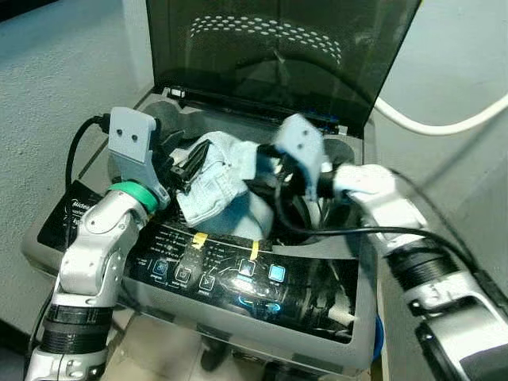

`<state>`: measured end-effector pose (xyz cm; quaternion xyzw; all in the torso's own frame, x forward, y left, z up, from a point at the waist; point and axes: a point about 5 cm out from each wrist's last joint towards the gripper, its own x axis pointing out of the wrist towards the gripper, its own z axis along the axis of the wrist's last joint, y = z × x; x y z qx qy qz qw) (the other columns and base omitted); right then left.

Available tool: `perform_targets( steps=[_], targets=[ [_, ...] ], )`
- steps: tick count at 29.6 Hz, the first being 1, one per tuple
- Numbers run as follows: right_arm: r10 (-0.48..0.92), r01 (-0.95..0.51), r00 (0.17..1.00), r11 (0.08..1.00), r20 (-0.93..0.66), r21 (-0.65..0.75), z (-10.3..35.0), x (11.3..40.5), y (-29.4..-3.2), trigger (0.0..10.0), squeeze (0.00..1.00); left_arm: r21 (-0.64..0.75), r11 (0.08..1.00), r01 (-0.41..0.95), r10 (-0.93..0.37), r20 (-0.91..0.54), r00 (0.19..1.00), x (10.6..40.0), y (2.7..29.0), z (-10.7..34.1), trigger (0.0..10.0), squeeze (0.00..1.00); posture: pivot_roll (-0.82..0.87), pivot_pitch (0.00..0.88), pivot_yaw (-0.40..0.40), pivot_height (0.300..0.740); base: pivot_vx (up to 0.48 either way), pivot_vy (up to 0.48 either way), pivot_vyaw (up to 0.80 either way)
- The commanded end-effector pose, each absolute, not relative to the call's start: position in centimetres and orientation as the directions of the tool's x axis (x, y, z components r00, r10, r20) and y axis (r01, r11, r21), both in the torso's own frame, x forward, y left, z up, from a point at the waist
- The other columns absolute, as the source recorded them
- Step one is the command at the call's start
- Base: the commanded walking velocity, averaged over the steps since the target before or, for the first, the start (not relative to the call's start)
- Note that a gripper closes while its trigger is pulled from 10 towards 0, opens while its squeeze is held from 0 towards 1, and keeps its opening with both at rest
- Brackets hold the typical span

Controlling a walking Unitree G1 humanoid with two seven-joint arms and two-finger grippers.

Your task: Clothes washing

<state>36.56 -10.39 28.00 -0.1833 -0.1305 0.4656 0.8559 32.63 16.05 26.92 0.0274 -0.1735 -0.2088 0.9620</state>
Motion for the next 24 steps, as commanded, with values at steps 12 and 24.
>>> perform_targets(
  steps=[12, 24],
  targets=[
    [0.808, -0.821, 0.552, 0.570, 0.205, -0.036, 23.1, 31.5, -14.9, 10.0, 0.00, 0.149, 0.917, 0.370, -0.398, 0.375, 0.837, 30.9, 17.5, 28.7, 10.0, 0.00, 0.12, 0.109, 0.041, 0.740, 0.000, 0.000, 0.00],
    [0.212, -0.308, 0.731, 0.951, 0.649, 0.036, 30.3, 31.5, -15.2, 10.0, 0.00, 0.166, 0.952, 0.257, -0.305, 0.501, 0.810, 30.2, 16.5, 31.1, 10.0, 0.00, 0.12, 0.081, 0.057, 0.740, 0.000, 0.000, 0.00]
  ],
)
